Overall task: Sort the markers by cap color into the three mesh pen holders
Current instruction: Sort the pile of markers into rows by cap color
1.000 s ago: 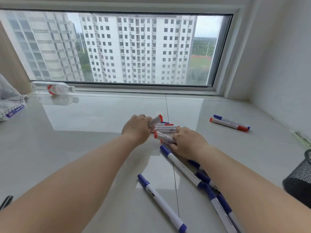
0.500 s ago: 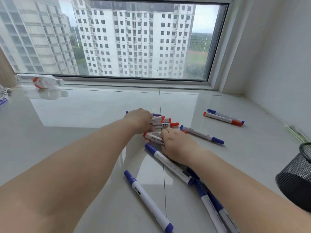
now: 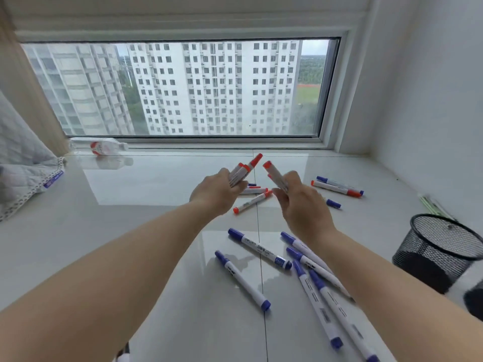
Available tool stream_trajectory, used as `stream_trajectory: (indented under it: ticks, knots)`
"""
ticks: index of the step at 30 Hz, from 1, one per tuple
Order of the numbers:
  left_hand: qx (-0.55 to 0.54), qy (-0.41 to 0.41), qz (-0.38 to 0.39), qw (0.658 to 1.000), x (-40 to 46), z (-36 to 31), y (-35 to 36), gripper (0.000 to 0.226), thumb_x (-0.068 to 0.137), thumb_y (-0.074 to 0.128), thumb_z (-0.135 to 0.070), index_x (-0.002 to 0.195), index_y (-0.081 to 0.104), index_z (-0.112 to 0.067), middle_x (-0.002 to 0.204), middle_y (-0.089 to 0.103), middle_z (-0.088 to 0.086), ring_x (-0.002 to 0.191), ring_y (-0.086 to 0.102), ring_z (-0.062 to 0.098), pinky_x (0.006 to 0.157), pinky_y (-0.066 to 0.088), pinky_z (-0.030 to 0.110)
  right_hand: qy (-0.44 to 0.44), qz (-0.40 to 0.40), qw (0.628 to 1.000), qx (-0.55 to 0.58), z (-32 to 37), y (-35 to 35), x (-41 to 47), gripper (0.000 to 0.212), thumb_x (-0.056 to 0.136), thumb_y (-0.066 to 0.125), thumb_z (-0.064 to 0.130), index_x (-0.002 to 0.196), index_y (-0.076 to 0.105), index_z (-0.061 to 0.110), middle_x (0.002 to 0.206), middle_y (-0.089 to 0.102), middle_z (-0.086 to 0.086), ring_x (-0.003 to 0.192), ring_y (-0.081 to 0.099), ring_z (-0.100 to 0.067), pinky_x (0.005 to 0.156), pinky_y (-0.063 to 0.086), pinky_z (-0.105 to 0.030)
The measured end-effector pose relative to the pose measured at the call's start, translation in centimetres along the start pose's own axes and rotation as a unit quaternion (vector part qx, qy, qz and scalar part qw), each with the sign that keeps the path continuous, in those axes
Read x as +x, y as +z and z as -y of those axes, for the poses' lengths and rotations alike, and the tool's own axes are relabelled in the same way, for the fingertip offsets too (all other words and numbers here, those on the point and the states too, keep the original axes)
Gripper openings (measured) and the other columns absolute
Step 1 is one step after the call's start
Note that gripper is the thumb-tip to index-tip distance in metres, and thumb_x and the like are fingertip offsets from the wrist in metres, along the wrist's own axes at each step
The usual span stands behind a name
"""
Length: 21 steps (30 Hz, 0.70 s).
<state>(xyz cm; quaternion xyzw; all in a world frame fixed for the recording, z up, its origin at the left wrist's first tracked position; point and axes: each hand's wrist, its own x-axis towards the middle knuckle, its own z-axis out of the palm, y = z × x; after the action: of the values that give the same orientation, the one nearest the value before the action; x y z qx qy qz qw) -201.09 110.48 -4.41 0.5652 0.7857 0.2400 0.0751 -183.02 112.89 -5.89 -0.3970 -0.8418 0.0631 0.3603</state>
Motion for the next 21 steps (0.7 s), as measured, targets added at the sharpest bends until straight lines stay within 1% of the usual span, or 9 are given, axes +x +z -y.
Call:
stream_trajectory:
  ticks: [2,4,6,8,11,14,17,19,21]
  knots:
    - [-0.072,-0.016,0.035,0.997,-3.2,-1.3,-1.0,0.035,0.092,0.04,-0.051,0.096,0.05,-0.017,0.077,0.06,0.002,0.065,0.06,0.016,0.059,0.048,0.032,0.095,-0.001,0.99,0.104,1.8,-2.3,-0.9,0.024,0.096,0.04,0.038,0.094,0.042,0.015,0.063,0.047,0.003,0.052,0.044,-0.014,0.045,0.028,-0.027]
    - [-0.15,-0.037,0.075,0.985,-6.8,-2.5,-1.7,0.029,0.093,0.042,-0.046,0.091,0.053,-0.019,0.07,0.061,0.0,0.054,0.061,0.008,0.051,0.049,0.024,0.173,0.039,0.969,0.172,3.8,-4.4,-2.3,0.038,0.094,0.033,0.05,0.099,0.048,0.016,0.069,0.051,0.001,0.06,0.048,-0.014,0.052,0.032,-0.028]
    - [-0.212,-0.065,0.119,0.968,-10.3,-3.6,-2.1,0.027,0.094,0.044,-0.043,0.084,0.052,-0.02,0.068,0.061,0.0,0.05,0.062,0.006,0.042,0.046,0.018,0.202,0.109,0.961,0.157,5.4,-6.0,-4.2,0.051,0.095,0.02,0.053,0.124,0.047,0.021,0.088,0.057,-0.004,0.077,0.054,-0.019,0.067,0.043,-0.031]
    - [-0.266,-0.098,0.158,0.946,-13.6,-4.3,-2.2,0.026,0.094,0.045,-0.042,0.085,0.052,-0.019,0.067,0.064,0.001,0.05,0.065,0.007,0.042,0.048,0.019,0.263,0.156,0.93,0.204,6.9,-6.7,-6.3,0.052,0.098,0.013,0.049,0.133,0.042,0.024,0.092,0.056,-0.006,0.067,0.049,-0.019,0.056,0.044,-0.031]
    - [-0.328,-0.142,0.169,0.918,-18.3,-5.0,-1.9,0.027,0.095,0.044,-0.039,0.093,0.055,-0.014,0.069,0.065,0.003,0.055,0.065,0.01,0.05,0.052,0.022,0.349,0.206,0.879,0.252,8.4,-7.0,-10.1,0.046,0.1,0.024,0.034,0.133,0.045,0.011,0.07,0.043,0.001,0.054,0.037,-0.014,0.046,0.034,-0.027]
    - [-0.275,-0.148,0.144,0.939,-22.6,-4.8,-0.3,0.031,0.094,0.042,-0.039,0.081,0.057,-0.016,0.075,0.061,0.003,0.066,0.058,0.015,0.056,0.046,0.025,0.374,0.243,0.86,0.248,9.7,-6.6,-14.5,0.043,0.098,0.033,0.031,0.12,0.055,0.001,0.064,0.043,0.001,0.053,0.04,-0.012,0.048,0.034,-0.024]
    - [-0.209,-0.173,0.135,0.953,-26.0,-4.0,1.7,0.042,0.09,0.038,-0.044,0.07,0.058,-0.013,0.075,0.062,0.006,0.07,0.059,0.02,0.062,0.049,0.03,0.351,0.24,0.883,0.198,10.9,-6.1,-18.0,0.037,0.097,0.034,0.032,0.114,0.055,0.007,0.083,0.054,-0.003,0.066,0.048,-0.014,0.056,0.037,-0.026]
    - [-0.163,-0.196,0.123,0.959,-27.6,-3.1,3.1,0.046,0.086,0.036,-0.046,0.081,0.065,-0.01,0.091,0.065,0.011,0.091,0.06,0.028,0.082,0.05,0.039,0.336,0.234,0.894,0.179,11.3,-5.6,-20.1,0.026,0.095,0.036,0.029,0.099,0.054,0.011,0.1,0.054,-0.008,0.077,0.048,-0.018,0.064,0.036,-0.028]
    - [-0.117,-0.213,0.091,0.966,-28.7,-2.3,4.2,0.048,0.084,0.037,-0.049,0.097,0.068,-0.016,0.111,0.062,0.006,0.108,0.052,0.027,0.094,0.041,0.036,0.325,0.232,0.904,0.156,11.5,-5.2,-22.1,0.015,0.094,0.035,0.021,0.084,0.046,0.017,0.107,0.049,-0.011,0.083,0.044,-0.021,0.07,0.034,-0.028]
